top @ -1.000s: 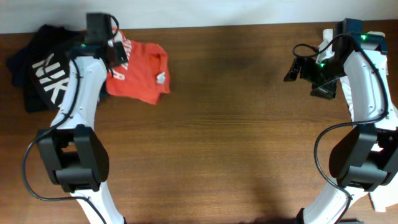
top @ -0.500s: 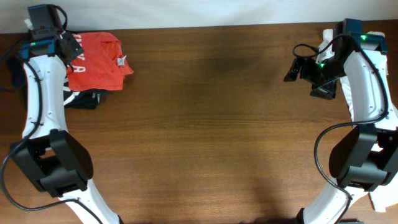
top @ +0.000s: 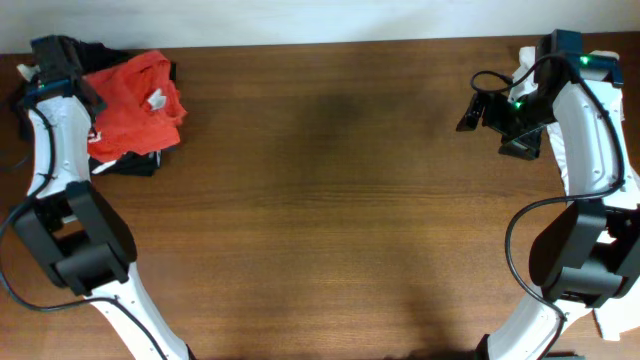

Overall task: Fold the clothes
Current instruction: 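Place the folded shirt on the black NIKE shirt and release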

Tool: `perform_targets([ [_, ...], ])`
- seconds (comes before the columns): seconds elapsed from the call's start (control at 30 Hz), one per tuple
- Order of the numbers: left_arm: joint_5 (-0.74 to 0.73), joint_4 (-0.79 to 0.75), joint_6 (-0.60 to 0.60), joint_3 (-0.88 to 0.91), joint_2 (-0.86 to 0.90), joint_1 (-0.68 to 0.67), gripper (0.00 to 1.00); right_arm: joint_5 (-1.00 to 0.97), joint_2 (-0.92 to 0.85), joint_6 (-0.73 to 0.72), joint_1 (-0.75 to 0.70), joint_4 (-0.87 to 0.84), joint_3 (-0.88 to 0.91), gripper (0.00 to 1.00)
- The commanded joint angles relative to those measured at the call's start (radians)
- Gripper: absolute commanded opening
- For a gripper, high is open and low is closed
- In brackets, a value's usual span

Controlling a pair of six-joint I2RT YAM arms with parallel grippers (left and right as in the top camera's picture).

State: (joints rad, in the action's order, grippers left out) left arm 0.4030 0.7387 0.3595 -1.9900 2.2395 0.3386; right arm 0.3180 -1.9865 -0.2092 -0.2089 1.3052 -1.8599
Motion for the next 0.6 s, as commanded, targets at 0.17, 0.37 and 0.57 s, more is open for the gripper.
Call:
perform_targets([
  [0.17, 0.038, 0.149, 0.006, -0.115, -0.018, 0.036, 0.99, -0.006, 0.01, 0.003, -0.001, 0.0, -0.006, 0.99],
  [0.37, -0.352, 0.056, 0.006, -0.146, -0.138, -0.028, 0.99, -0.006, 0.01, 0.003, -0.001, 0.0, -0.006, 0.99],
  [0.57, -0.355, -0.035, -0.014, -0.145, 0.022, -0.053, 0.98, -0.006, 0.01, 0.003, -0.001, 0.0, -0.006, 0.99],
])
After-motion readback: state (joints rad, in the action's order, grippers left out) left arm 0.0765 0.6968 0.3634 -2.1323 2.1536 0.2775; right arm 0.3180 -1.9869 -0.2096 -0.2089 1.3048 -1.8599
